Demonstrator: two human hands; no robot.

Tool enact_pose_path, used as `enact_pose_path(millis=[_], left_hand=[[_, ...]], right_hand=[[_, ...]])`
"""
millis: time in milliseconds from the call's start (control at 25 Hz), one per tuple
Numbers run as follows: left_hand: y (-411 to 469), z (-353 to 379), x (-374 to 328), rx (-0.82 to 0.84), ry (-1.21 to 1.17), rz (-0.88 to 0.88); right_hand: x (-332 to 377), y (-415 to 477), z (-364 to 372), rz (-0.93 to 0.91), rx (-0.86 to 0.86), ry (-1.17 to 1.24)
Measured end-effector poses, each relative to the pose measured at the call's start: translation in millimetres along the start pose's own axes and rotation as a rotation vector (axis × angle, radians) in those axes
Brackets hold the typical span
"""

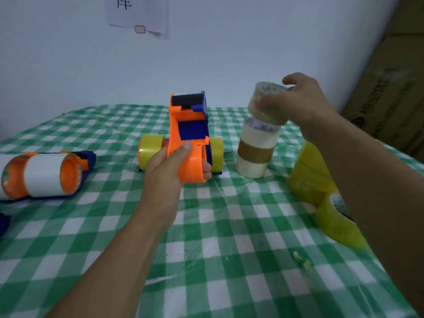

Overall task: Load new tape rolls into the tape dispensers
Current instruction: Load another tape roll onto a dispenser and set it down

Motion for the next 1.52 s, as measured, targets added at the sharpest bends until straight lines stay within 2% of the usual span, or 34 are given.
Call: enact_pose_path(millis=[600, 1320, 1520], left_hand=[[4.1, -4.8, 5.8, -0.001, -0.012, 0.012], [3.8, -4.6, 6.5, 0.024, -0.043, -0.002], [-0.2, 9.4, 2.8, 0.022, -0.024, -0.026]], right_hand=[[-13.8, 10.0, 17.1, -0.01, 0.073, -0.172], [-15.4, 10.1, 13.2, -0.035, 0.058, -0.185], [-12.0, -3.6, -6.0, -0.03, -0.009, -0.213]])
Point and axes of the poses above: each hand's wrist, its own y-axis towards the middle knuckle, its own z-axis out of the palm, x = y × z, the point moved 5 cm from there along y, towards the middle knuckle, and after that the axes turned 1 degree about -x, right-handed, at the moved point
